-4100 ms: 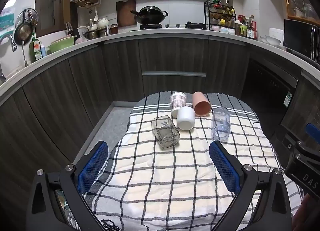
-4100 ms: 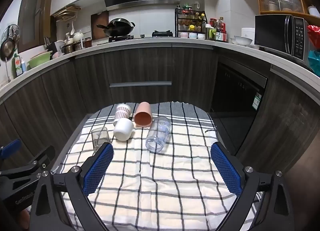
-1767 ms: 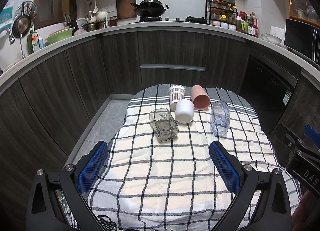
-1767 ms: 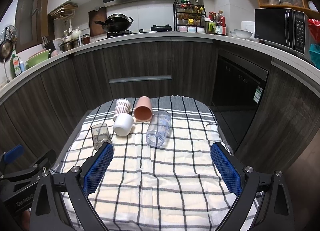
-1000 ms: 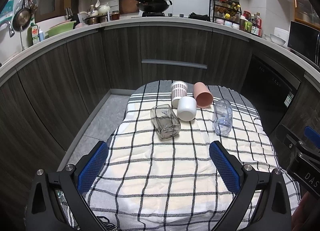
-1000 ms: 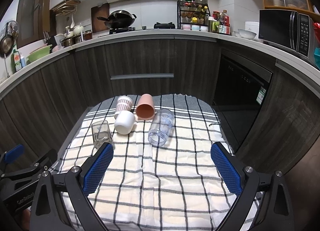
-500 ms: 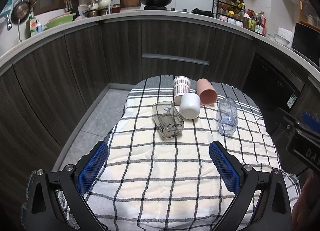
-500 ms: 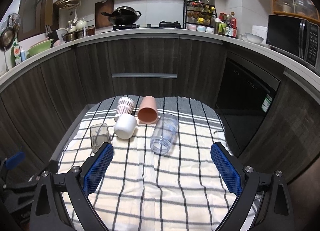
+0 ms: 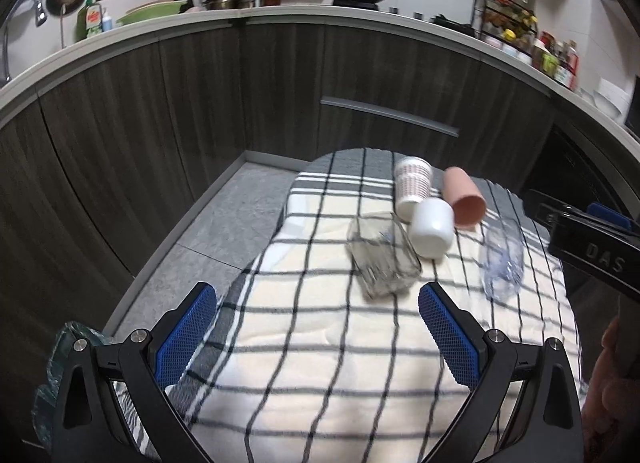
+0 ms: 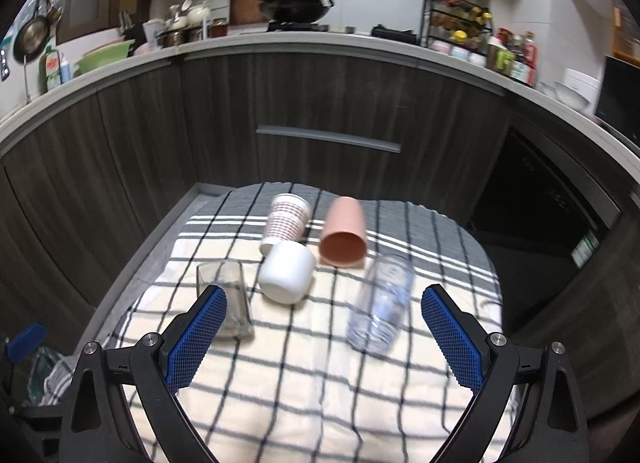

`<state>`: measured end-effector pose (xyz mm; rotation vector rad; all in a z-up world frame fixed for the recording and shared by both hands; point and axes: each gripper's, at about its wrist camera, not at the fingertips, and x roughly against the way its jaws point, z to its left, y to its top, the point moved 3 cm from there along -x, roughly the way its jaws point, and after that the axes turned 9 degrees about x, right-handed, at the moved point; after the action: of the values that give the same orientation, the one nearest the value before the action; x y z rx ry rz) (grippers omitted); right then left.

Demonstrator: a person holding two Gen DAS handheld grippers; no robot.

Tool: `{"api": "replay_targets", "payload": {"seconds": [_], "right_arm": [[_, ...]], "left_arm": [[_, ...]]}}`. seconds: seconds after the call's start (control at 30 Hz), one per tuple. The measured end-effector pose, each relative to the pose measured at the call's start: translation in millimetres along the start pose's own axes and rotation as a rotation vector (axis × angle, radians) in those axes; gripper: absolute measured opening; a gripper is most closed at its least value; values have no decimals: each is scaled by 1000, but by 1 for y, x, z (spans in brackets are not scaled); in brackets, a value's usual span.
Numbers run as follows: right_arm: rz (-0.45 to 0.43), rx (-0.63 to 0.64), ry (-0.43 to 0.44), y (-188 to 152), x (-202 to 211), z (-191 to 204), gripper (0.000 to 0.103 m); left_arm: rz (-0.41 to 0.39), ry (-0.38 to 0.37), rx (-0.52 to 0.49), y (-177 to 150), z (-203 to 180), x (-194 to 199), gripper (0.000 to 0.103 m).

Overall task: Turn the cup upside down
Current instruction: 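Move the right tool to the brown-checked paper cup and close around it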

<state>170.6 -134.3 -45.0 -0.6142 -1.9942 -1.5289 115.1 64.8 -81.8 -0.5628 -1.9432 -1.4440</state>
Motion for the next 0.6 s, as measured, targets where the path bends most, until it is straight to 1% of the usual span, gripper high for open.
{"api": "replay_targets", "payload": {"seconds": [0.07,0.2,0.33,0.4,0.53,0.6], "right_arm": [[17,19,13,13,-17,7,98],[46,51,37,39,-55,21,98],[84,59,55,62,-96,33,98],[106,55,55,72,-119,37,98],[167,37,52,83,-163,43,98],[215,25,54,85,-188,45,97]], "left_arm": [[-1,7,15,8,3,-10,103],[-29,25,41,31,7,-29,103],[-37,52,50,49,8,-51,103],[-38,52,70,58,9,-65,103],[-51,58,86,72,11,-89,103],[-46,72,91,79,13,-106,103]]}}
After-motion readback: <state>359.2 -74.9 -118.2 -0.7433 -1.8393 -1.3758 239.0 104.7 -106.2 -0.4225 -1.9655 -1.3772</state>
